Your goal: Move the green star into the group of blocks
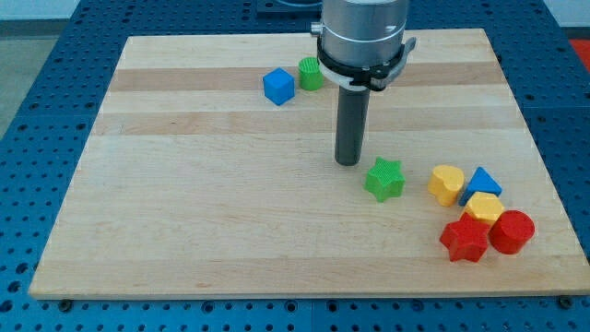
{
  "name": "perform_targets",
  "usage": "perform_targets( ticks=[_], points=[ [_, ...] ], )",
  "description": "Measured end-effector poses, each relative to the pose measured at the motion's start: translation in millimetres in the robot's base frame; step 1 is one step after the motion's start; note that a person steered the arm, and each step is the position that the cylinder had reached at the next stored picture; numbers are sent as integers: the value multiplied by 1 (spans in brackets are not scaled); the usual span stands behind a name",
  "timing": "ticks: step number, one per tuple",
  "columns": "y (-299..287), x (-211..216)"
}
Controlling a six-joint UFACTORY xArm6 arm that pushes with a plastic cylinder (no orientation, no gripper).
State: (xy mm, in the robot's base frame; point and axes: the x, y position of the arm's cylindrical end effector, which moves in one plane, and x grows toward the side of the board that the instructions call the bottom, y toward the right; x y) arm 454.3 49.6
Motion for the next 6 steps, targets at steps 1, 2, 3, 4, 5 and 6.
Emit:
perform_targets(
  ticks=[1, 2, 3, 4, 5, 6],
  points=[
    [0, 3],
    [0, 6],
    [8, 13],
    [17, 19],
    [23, 26],
    [32, 42]
  ],
)
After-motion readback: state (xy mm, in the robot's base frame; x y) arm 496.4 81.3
